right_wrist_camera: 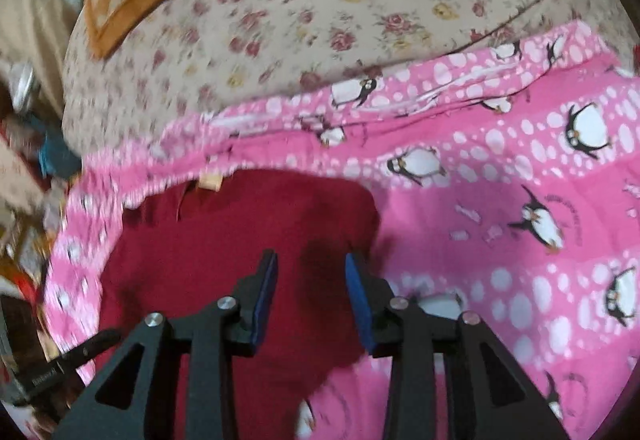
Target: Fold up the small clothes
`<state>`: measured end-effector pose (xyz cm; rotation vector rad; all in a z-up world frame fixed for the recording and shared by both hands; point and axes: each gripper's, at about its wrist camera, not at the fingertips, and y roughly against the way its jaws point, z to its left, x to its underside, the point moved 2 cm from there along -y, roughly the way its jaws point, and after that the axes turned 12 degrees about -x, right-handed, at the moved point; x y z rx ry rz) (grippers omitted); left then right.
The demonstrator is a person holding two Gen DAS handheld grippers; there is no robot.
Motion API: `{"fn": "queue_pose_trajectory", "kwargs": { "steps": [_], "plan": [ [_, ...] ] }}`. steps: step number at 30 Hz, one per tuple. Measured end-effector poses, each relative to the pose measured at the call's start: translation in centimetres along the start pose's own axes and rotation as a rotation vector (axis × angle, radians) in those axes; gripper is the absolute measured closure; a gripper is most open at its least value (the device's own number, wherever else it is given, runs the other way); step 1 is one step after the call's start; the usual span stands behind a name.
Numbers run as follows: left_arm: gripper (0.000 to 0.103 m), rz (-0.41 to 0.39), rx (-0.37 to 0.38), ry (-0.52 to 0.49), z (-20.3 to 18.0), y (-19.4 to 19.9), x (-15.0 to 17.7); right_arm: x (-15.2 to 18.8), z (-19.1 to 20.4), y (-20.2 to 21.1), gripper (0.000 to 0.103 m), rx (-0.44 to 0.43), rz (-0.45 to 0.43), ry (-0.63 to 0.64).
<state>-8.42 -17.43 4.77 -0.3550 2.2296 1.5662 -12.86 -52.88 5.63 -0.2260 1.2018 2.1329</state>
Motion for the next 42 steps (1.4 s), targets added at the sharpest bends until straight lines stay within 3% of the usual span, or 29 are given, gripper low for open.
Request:
{"fn": "queue_pose_trajectory", "kwargs": {
  "steps": [8,13,18,21,24,30,42],
  "plan": [
    [0.090,-0.030,-0.107,0.041,4.9,-1.3,-2.7,-1.4,-3.2,-5.6,0.073,0.071,-0.010,-0.134],
    [0.090,-0.032,-0.123,0.056,6.4,-2.7,-3.3,-0.7,-0.4,-2.9,0.070,0.104,-0.003,-0.036],
    [0.090,-0.028,-0.121,0.059,6.7,-3.7,-3.7,2.2,1.3,-1.1,0.063,0.075,0.027,0.028],
    [0.089,-0.036,-0.123,0.050,6.6,-4.0,-3.7,3.9,0.7,-2.5,0.062,0.140,0.086,0.066],
    [0.088,-0.038,-0.121,0.052,6.7,-4.0,-3.7,3.7,1.6,-2.3,0.062,0.176,0.086,0.088],
    [0.088,-0.046,-0.106,0.077,7.6,-2.8,-3.3,4.7,3.8,-0.5,0.048,0.136,0.075,0.094],
    [0.088,-0.096,-0.154,0.039,7.9,0.3,-1.6,10.0,3.9,0.9,0.046,0.127,0.137,0.031]
  ]
}}
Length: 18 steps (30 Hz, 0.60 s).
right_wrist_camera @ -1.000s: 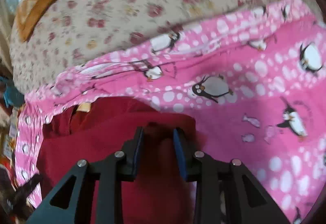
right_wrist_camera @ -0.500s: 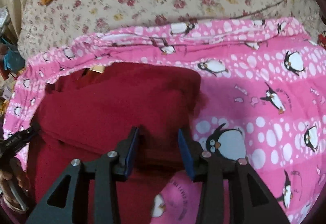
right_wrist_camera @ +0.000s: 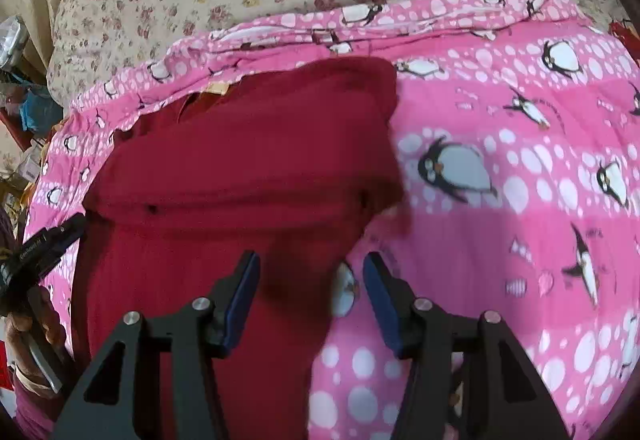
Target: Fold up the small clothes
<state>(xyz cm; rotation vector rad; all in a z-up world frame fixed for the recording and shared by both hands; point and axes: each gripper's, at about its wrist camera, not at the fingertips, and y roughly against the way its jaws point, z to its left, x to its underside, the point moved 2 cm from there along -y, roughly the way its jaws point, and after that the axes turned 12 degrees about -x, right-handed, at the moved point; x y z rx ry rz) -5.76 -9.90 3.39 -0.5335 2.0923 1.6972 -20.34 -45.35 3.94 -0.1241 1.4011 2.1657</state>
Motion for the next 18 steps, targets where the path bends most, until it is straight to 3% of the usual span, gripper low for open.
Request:
{"fn": "queue_pose_trajectory", "kwargs": {
  "steps": [11,18],
  "plan": [
    [0.088,0.003,-0.013,-0.029,1.3,2.2,2.1,4.2,1.8,0.8,0.038,-0.024,0.062,0.057],
    [0.088,0.095,0.013,-0.074,2.6,3.4,5.5,8.2,3.2,1.8,0.034,-0.049,0.128,0.113]
  ]
}}
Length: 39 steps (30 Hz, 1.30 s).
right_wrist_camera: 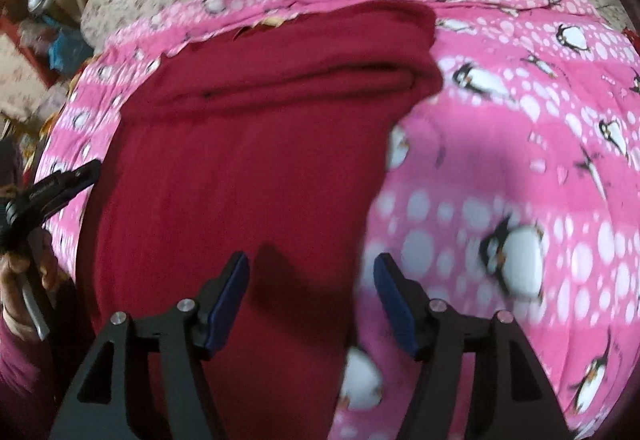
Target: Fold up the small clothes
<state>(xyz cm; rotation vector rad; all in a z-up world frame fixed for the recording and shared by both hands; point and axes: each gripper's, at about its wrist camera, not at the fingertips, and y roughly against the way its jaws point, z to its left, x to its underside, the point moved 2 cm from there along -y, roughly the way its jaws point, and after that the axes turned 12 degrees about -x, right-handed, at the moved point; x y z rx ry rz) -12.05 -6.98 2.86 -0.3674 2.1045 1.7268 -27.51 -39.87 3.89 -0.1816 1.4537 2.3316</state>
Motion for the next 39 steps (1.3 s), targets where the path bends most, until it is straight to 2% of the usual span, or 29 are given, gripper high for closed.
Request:
{"fn": "queue_pose_trajectory", "kwargs": {
  "steps": [3,7,13,21,23,25,28,31,33,36,38,39],
  "plan": [
    [0.088,0.033,0.026,-0.048,0.3,1.3,2.1,2.3,1.1,0.3,0.034,-0.033,0.049,0.022],
    [0.089,0.052,0.005,-0.115,1.7,3.1,5.4,5.2,2.2,0.7,0.030,-0.056,0.100,0.047],
    [0.088,0.100,0.032,-0.140,3.1,4.5,8.4,8.6,3.1,0.5,0.026,-0.082,0.174,0.052],
    [0.088,0.223,0.050,-0.147,4.1,4.4,12.2,12.6,2.6,-0.2,0.026,-0.219,0.296,-0.061],
    [0.088,0.261,0.033,-0.138,4.3,4.3,12.9,13.3,2.7,-0.9,0.027,-0.233,0.319,-0.080],
    [0.088,0.260,0.028,-0.151,4.2,4.4,13.4,13.6,2.8,-1.7,0.027,-0.230,0.327,-0.083],
    [0.088,0.246,0.000,-0.182,3.8,4.2,13.6,13.6,3.4,-2.1,0.032,-0.224,0.319,-0.061],
    [0.089,0.266,-0.008,-0.199,3.4,3.6,14.3,13.3,3.8,-2.2,0.045,-0.229,0.310,-0.052],
    [0.089,0.290,-0.006,-0.199,3.2,3.1,14.5,13.3,3.4,-2.2,0.058,-0.240,0.318,-0.056],
    [0.089,0.337,0.031,-0.124,4.3,3.4,14.1,13.5,2.9,-2.8,0.064,-0.236,0.339,-0.077],
    [0.089,0.330,0.060,-0.059,5.8,4.3,13.7,13.5,3.1,-2.7,0.064,-0.224,0.337,-0.064],
    [0.089,0.316,0.048,-0.048,6.2,4.7,13.6,13.6,3.2,-2.6,0.064,-0.226,0.335,-0.060]
  ]
}}
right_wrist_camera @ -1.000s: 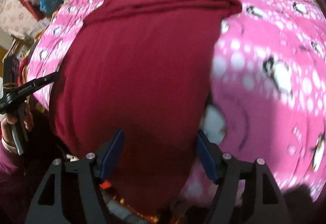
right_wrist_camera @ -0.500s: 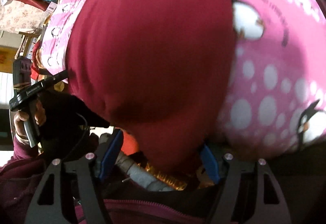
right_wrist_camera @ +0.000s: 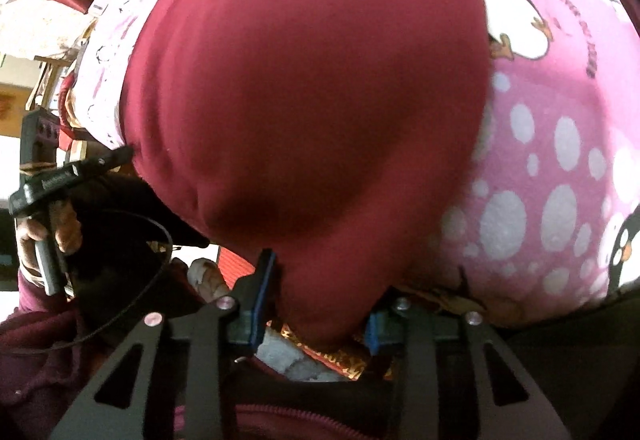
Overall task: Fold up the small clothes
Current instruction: 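Grasp the shirt hem with the right gripper and lift it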
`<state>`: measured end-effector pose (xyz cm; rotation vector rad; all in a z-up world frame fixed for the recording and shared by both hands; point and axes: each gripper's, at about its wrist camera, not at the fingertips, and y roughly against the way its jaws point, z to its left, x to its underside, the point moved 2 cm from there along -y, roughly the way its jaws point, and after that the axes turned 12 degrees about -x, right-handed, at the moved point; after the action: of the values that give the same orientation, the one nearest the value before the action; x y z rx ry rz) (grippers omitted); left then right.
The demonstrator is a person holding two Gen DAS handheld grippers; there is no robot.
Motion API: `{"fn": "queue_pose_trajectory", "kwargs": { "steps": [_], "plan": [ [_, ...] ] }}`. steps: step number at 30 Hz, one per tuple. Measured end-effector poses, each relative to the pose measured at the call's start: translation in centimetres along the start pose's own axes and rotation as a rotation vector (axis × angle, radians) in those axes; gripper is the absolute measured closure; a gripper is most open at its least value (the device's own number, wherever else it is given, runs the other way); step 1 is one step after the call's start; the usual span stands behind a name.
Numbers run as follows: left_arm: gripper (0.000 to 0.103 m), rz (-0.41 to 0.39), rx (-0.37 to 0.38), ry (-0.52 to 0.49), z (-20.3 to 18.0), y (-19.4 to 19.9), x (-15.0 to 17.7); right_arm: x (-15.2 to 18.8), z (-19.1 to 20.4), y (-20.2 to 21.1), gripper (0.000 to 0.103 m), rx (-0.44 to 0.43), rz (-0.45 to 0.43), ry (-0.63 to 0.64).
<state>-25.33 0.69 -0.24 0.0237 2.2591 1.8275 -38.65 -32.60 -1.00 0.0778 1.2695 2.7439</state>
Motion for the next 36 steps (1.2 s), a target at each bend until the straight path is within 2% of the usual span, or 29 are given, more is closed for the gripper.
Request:
{"fn": "queue_pose_trajectory", "kwargs": {
  "steps": [1,3,7,9,11,12,13,14,18,21,23,25,30,33,36],
  "plan": [
    [0.089,-0.013,-0.037,0.005,0.3,0.2,0.1,-0.1,0.0,0.0,0.063,-0.005,-0.003,-0.005],
    [0.088,-0.003,-0.082,-0.010,0.1,-0.3,0.1,-0.3,-0.3,0.0,0.057,-0.027,-0.007,-0.035],
    [0.088,0.054,-0.100,-0.106,-1.8,-2.1,0.6,-0.6,-0.8,-0.1,0.057,-0.038,-0.010,-0.054],
    [0.088,0.064,-0.110,-0.116,-2.3,-3.0,0.1,-0.5,-0.7,-0.1,0.057,-0.031,-0.014,-0.044],
    [0.089,0.077,-0.092,-0.084,-2.1,-3.2,0.0,-0.5,-0.5,-0.2,0.058,-0.032,-0.021,-0.038],
    [0.090,0.084,-0.074,-0.074,-2.0,-3.1,-0.1,-0.4,-0.4,-0.2,0.064,-0.029,-0.024,-0.031],
    [0.102,0.085,-0.049,-0.068,-1.9,-2.9,-0.1,-0.3,-0.3,0.0,0.072,-0.026,-0.027,-0.020],
    [0.103,0.078,-0.017,-0.062,-1.8,-2.4,-0.1,-0.2,0.1,0.4,0.087,-0.038,-0.038,0.006],
    [0.103,0.029,0.095,-0.087,-1.8,1.5,0.0,-0.4,1.7,2.6,0.091,-0.100,-0.076,0.065],
    [0.103,-0.039,0.158,-0.095,-2.3,4.5,-1.2,-1.5,3.0,5.6,0.091,-0.190,-0.149,0.083],
    [0.103,-0.090,0.210,-0.079,-2.4,6.2,-2.9,-2.9,3.6,7.8,0.091,-0.250,-0.218,0.090],
    [0.103,-0.138,0.247,-0.062,-3.0,7.2,-5.0,-4.4,3.9,9.7,0.091,-0.273,-0.284,0.100],
    [0.103,-0.266,0.263,-0.011,-3.9,8.2,-10.9,-8.7,3.6,14.0,0.091,-0.258,-0.452,0.115],
    [0.103,-0.314,0.274,0.027,-4.2,7.9,-14.8,-11.3,2.5,15.8,0.091,-0.246,-0.548,0.090],
    [0.103,-0.366,0.224,0.047,-5.1,7.6,-18.7,-14.3,1.7,16.3,0.091,-0.206,-0.589,0.071]
  ]
}}
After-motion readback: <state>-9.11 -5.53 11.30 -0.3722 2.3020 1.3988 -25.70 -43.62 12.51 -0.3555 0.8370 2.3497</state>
